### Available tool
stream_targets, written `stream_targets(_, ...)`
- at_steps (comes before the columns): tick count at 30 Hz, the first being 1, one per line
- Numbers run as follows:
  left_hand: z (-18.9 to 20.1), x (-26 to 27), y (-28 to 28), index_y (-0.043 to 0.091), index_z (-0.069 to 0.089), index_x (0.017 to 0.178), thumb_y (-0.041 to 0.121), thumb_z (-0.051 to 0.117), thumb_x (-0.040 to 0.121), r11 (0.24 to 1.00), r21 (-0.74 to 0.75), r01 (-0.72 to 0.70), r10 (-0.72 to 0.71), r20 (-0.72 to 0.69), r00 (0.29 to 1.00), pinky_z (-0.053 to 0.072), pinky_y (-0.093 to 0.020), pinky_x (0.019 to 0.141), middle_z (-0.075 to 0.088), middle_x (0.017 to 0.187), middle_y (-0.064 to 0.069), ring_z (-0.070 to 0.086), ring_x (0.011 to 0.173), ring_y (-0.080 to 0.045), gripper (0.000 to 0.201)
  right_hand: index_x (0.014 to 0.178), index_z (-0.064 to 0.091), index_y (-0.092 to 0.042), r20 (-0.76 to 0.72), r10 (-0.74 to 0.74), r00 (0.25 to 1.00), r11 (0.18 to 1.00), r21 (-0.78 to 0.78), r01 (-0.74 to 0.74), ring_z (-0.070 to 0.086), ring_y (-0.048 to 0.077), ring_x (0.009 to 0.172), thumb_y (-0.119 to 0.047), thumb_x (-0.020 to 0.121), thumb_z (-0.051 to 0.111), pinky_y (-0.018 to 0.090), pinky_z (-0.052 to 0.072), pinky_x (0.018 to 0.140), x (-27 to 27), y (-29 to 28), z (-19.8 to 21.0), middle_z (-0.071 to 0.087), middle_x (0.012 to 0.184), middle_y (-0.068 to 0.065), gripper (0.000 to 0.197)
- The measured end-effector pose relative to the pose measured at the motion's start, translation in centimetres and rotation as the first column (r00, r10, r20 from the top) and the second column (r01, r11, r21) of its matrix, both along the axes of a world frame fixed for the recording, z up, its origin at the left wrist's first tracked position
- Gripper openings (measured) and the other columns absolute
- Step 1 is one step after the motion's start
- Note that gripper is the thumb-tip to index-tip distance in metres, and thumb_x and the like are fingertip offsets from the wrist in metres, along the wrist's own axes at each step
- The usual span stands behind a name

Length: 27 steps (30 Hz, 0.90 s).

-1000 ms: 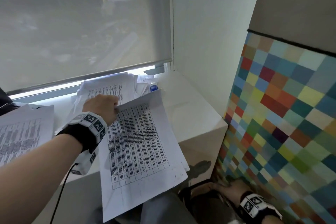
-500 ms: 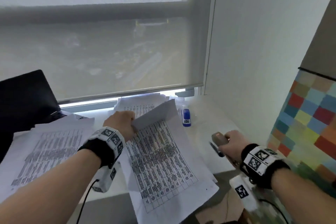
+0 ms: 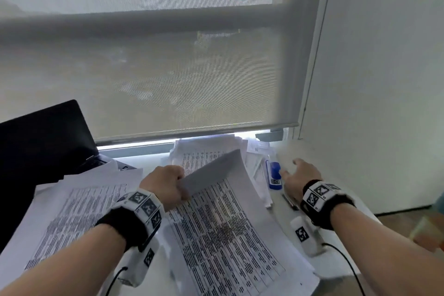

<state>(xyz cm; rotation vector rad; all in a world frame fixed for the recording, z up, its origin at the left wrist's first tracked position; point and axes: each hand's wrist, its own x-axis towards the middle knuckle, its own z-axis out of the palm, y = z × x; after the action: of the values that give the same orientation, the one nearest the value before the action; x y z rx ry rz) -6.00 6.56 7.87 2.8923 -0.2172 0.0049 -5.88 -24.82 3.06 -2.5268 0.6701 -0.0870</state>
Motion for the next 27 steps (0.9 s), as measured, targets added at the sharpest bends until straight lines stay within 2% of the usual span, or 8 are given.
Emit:
stream_targets(4,-0.9,1.6,0.0,0.023,0.045,0.062,0.022,0.071,0.081,1.000,-0.019,-0.002,0.002,-0.023,1.000,0.031,-0.020,0.047,0.054,0.066,0.008,0.049,0.059,-0.005,0.032,0.131,0.046,-0.005,-0.088,0.053,0.995,0.994,0.104,-0.044,0.054,0.032,0.115,-0.043,0.091,0.054,0.031,0.042,0.092,4.1,1.3,0.3,0.055,0.129,0.017,0.055)
stream_targets(8,-1.7,2.7,0.7,0.020,0.045,0.059,0.017,0.070,0.076,0.999,-0.049,-0.002,0.001,-0.023,1.000,0.035,-0.023,0.049,0.055,0.062,0.006,0.053,0.061,-0.015,0.031,0.076,0.058,-0.007,-0.111,0.005,0.994,0.987,0.162,0.013,0.059,0.030,0.090,-0.037,0.091,0.055,0.027,0.039,0.073,6.3,2.0,-0.8,0.059,0.092,0.014,0.034)
stream_targets(13,-1.9,3.0,1.3,0.019,0.044,0.057,0.014,0.068,0.075,0.997,-0.076,0.006,-0.008,-0.029,1.000,0.032,-0.023,0.046,0.053,0.059,0.007,0.047,0.056,-0.011,0.031,0.089,0.066,-0.003,0.107,-0.173,0.979,0.910,0.397,0.117,0.063,0.035,0.092,-0.028,0.086,0.058,0.029,0.042,0.074,6.2,1.3,-1.0,0.061,0.087,0.018,0.027)
stream_targets(15,-1.8,3.0,1.4,0.020,0.043,0.057,0.014,0.070,0.074,0.997,-0.077,0.005,-0.007,-0.026,1.000,0.031,-0.023,0.046,0.052,0.060,0.008,0.046,0.056,-0.011,0.032,0.073,0.063,-0.001,0.299,-0.247,0.922,0.794,0.607,0.016,0.063,0.032,0.077,-0.031,0.079,0.062,0.033,0.051,0.072,5.5,1.2,-0.3,0.061,0.075,0.019,0.031)
stream_targets(18,-1.5,2.5,1.4,0.019,0.045,0.059,0.014,0.070,0.073,0.998,-0.070,0.001,-0.003,-0.028,1.000,0.031,-0.022,0.046,0.054,0.061,0.008,0.048,0.057,-0.011,0.029,0.082,0.058,-0.008,0.406,-0.406,0.818,0.344,0.898,-0.275,0.062,0.027,0.077,-0.004,0.085,0.063,0.042,0.056,0.081,3.6,1.8,2.0,0.061,0.088,0.014,0.007)
stream_targets(20,-1.1,2.1,1.3,0.020,0.047,0.058,0.016,0.073,0.072,0.997,-0.077,-0.005,0.003,-0.030,1.000,0.033,-0.022,0.046,0.054,0.060,0.009,0.050,0.058,-0.009,0.030,0.083,0.053,-0.006,0.411,-0.363,0.836,0.175,0.912,-0.372,0.059,0.027,0.078,0.006,0.088,0.054,0.041,0.053,0.077,2.0,2.8,3.6,0.059,0.089,0.016,0.013)
stream_targets(24,0.2,0.4,1.2,0.023,0.050,0.058,0.017,0.079,0.070,0.993,-0.116,-0.015,0.012,-0.031,0.999,0.033,-0.018,0.046,0.055,0.062,0.011,0.052,0.057,-0.005,0.031,0.083,0.052,-0.005,0.382,-0.193,0.904,-0.046,0.916,-0.397,0.057,0.025,0.074,0.007,0.090,0.047,0.037,0.058,0.072,-1.7,4.9,5.0,0.057,0.078,0.014,0.015)
stream_targets(27,1.2,-0.8,1.5,0.021,0.051,0.059,0.016,0.080,0.067,0.993,-0.117,-0.007,0.003,-0.038,0.999,0.033,-0.018,0.045,0.055,0.062,0.010,0.048,0.056,-0.003,0.031,0.089,0.053,-0.003,0.398,-0.117,0.910,-0.035,0.914,-0.405,0.053,0.024,0.067,0.011,0.088,0.045,0.033,0.059,0.063,-3.7,5.8,5.1,0.050,0.074,0.013,0.016)
